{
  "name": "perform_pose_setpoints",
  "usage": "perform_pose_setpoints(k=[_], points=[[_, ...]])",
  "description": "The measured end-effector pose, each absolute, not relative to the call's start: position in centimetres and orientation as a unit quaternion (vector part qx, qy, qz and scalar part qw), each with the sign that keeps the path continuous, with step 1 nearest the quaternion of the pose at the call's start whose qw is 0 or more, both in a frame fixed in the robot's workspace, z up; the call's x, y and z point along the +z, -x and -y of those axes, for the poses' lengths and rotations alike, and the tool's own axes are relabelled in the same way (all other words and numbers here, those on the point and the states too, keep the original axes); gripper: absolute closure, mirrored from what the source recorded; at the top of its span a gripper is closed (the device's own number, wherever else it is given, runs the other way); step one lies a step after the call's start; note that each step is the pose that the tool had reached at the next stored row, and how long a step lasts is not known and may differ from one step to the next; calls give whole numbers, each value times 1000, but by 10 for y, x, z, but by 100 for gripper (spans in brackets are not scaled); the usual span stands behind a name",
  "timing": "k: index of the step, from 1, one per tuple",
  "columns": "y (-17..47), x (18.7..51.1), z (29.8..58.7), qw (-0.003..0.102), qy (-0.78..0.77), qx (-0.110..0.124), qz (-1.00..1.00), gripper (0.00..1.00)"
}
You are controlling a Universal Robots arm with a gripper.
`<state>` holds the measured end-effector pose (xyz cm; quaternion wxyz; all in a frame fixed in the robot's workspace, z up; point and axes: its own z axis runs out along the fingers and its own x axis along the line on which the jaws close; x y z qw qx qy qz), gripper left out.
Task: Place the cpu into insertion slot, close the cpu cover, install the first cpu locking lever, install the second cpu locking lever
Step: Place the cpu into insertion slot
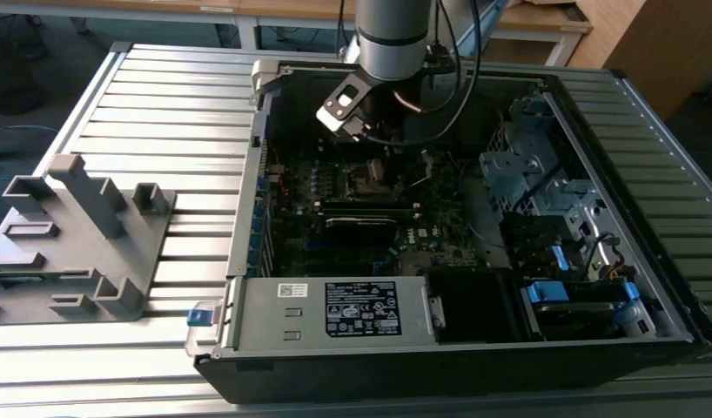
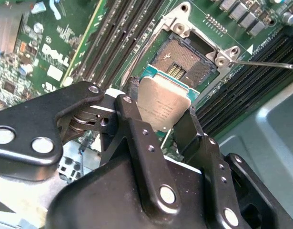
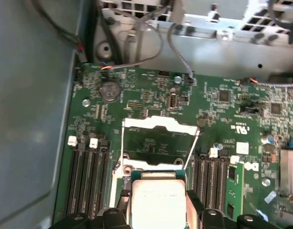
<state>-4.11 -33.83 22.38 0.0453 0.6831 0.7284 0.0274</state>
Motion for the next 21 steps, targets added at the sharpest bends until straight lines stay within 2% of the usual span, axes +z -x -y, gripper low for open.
perform_pose_setpoints(k=[16,21], points=[[50,222,336,46,-717,25,-695,46],[52,222,335,36,-718,35,-694,46]])
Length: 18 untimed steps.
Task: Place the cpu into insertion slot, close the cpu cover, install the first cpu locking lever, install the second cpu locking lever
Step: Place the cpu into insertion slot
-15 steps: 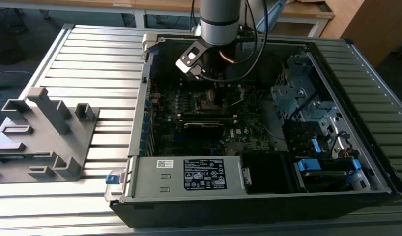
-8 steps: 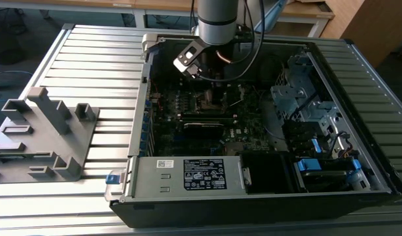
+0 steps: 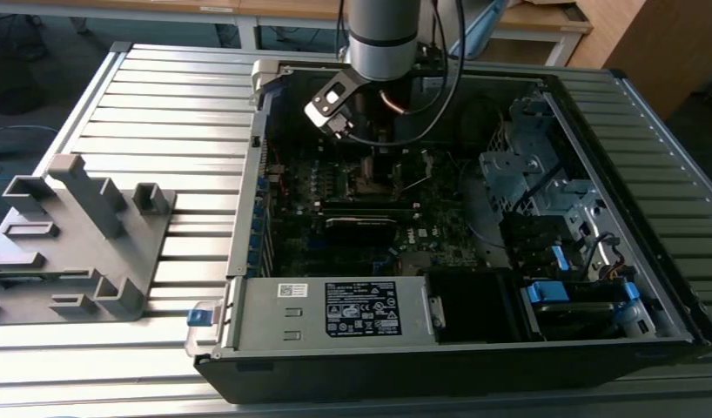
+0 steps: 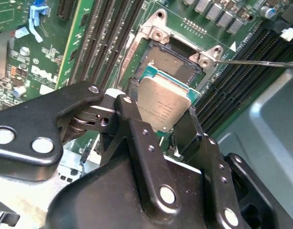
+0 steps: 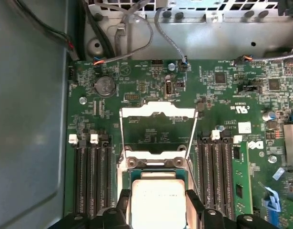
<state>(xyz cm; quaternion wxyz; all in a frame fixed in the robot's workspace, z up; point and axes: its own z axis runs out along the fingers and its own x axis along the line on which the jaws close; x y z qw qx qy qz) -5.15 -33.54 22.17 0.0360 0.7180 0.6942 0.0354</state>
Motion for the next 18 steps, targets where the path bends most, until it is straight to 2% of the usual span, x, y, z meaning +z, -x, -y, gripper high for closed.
perform_pose_setpoints(k=[18], points=[[56,212,335,36,-716,36,-696,46]])
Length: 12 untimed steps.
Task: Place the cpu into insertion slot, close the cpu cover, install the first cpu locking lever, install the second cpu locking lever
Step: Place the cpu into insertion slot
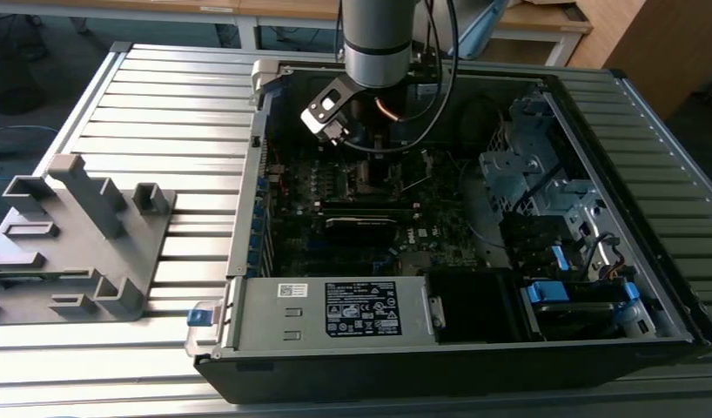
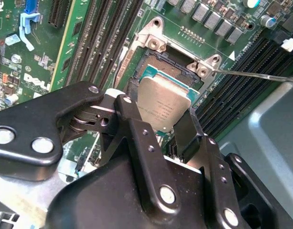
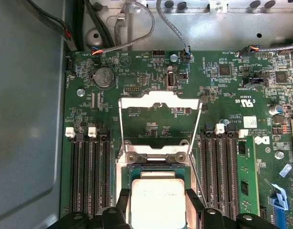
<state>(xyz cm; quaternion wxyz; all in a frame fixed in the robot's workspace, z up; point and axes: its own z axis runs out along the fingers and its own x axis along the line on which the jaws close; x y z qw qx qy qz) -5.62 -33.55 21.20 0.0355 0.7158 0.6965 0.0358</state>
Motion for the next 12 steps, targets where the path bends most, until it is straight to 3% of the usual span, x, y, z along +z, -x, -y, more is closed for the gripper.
perform_pose_setpoints(k=[12], points=[[56,209,335,36,-716,36,-696,46]])
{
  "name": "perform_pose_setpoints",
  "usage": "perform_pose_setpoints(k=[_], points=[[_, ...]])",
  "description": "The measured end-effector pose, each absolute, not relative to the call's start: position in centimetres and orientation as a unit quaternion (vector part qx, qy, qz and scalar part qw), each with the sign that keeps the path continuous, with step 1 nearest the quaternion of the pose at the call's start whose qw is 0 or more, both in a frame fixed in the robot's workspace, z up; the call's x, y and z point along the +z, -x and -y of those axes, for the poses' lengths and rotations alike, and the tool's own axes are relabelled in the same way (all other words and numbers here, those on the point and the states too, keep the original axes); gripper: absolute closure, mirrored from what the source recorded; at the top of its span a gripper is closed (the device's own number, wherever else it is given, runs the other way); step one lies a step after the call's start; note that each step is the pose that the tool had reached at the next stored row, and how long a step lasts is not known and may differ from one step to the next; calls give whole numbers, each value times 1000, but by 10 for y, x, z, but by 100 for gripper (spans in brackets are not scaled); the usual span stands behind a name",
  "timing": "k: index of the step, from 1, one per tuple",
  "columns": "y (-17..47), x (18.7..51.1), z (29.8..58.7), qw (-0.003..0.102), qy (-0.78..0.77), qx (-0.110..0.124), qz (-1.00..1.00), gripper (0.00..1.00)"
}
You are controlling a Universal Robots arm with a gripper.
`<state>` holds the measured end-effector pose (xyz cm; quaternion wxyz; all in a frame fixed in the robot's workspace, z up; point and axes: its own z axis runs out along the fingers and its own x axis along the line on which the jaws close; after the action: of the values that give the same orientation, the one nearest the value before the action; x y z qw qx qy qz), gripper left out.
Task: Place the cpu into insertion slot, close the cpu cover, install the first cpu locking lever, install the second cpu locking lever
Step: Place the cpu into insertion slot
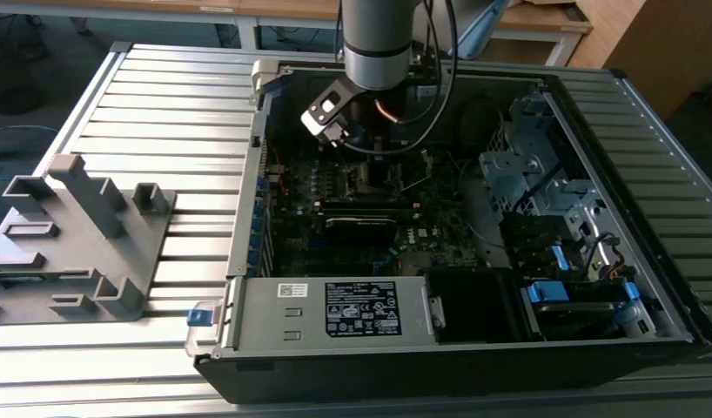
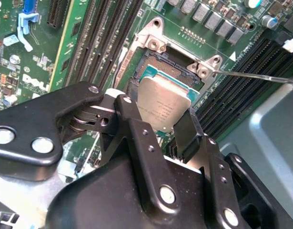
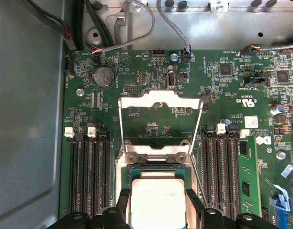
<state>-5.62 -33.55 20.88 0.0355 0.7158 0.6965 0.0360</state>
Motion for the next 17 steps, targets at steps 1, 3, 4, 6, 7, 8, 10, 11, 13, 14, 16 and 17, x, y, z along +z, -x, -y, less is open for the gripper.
perform_pose_setpoints(k=[1,3,4,6,7,8,10,11,13,14,16,17], points=[[56,207,335,36,-716,36,-697,46],[56,205,335,36,-716,36,-697,46],[56,204,335,36,-716,36,-697,46],[56,203,335,36,-716,36,-697,46],[56,202,335,36,-716,36,-697,46],[56,201,335,36,-715,36,-697,46],[57,199,335,36,-715,36,-697,46],[57,199,335,36,-715,36,-697,46],[57,199,336,36,-715,36,-697,46],[57,198,335,36,-715,36,-697,46],[57,196,335,36,-715,36,-697,46],[57,195,335,36,-715,36,-697,46]])
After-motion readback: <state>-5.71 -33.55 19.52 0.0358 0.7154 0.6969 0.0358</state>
